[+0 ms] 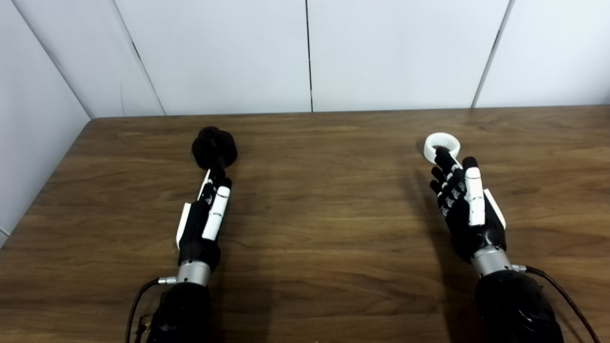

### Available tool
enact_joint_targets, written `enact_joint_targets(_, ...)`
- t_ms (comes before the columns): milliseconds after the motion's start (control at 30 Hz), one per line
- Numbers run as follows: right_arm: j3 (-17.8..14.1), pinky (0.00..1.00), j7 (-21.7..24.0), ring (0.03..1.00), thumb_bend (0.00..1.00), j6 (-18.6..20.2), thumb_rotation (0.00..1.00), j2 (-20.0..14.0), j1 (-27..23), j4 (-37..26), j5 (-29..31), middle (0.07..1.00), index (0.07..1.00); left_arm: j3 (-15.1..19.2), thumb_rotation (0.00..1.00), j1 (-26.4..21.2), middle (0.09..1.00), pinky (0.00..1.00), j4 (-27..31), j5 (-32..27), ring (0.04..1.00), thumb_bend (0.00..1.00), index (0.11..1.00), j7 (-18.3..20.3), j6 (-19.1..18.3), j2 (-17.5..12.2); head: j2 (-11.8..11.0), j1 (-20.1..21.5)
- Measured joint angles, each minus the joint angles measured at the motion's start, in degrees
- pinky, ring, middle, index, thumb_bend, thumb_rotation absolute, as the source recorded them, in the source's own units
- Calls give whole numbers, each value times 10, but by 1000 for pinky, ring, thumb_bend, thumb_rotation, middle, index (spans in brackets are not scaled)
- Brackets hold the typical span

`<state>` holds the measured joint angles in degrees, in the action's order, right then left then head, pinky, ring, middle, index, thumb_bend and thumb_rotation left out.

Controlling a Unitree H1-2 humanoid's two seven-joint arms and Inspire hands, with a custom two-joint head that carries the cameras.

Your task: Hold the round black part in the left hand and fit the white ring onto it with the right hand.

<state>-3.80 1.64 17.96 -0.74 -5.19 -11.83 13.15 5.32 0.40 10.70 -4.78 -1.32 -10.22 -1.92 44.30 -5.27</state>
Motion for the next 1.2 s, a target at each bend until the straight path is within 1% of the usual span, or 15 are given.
enact_joint_targets(533, 0, 1000, 0, 984, 508, 0, 1000, 0, 0, 0, 0, 971, 923, 0, 734, 0, 1000, 1000, 0, 0, 1000, 512, 1000, 0, 0, 0, -1, 1)
enact_joint_targets(700, 0, 1000, 0, 987, 507, 0, 1000, 0, 0, 0, -1, 973, 924, -1, 644, 0, 1000, 1000, 0, 6, 1000, 522, 1000, 0, -1, -4, -3, -1)
enact_joint_targets(733, 0, 1000, 0, 984, 506, 0, 1000, 0, 0, 0, -1, 971, 922, -3, 573, 0, 1000, 1000, 0, 16, 1000, 524, 1000, -1, -2, -7, -4, -2)
enact_joint_targets(867, 0, 1000, 0, 983, 507, -1, 1000, -1, 0, 2, -1, 968, 918, -5, 482, 0, 1000, 1000, 7, 48, 1000, 587, 1000, -3, -8, -24, -6, -4)
enact_joint_targets(900, 0, 1000, 0, 983, 509, -1, 1000, -1, 0, 3, -1, 967, 917, -5, 457, 0, 1000, 982, 12, 60, 997, 605, 1000, -4, -13, -29, -7, -5)
enact_joint_targets(933, 0, 1000, 0, 984, 508, -1, 1000, -1, 0, 4, -1, 968, 919, -6, 449, 0, 1000, 975, 16, 69, 995, 610, 1000, -6, -16, -33, -7, -5)
enact_joint_targets(1000, 0, 1000, 0, 988, 515, -1, 1000, -1, 0, 5, -1, 972, 921, -7, 428, -3, 1000, 942, 22, 89, 993, 668, 1000, -7, -26, -40, -7, -9)
enact_joint_targets(1033, 0, 1000, 0, 990, 517, -1, 1000, -1, 0, 5, -1, 976, 923, -8, 416, -6, 1000, 909, 25, 98, 992, 714, 1000, -7, -36, -44, -7, -9)
enact_joint_targets(1100, 0, 1000, 1, 988, 518, -1, 1000, -1, 0, 5, 0, 975, 923, -10, 399, -10, 1000, 872, 35, 112, 989, 742, 1000, -5, -54, -53, -11, -12)
enact_joint_targets(1167, 0, 1000, 1, 985, 516, -1, 1000, -1, 0, 6, 0, 974, 923, -9, 401, -15, 1000, 868, 43, 117, 986, 755, 1000, -2, -71, -62, -11, -12)
enact_joint_targets(1200, 0, 1000, 1, 984, 515, -1, 1000, 0, 0, 7, 0, 974, 923, -9, 405, -20, 1000, 895, 44, 122, 989, 756, 1000, -1, -78, -67, -11, -12)
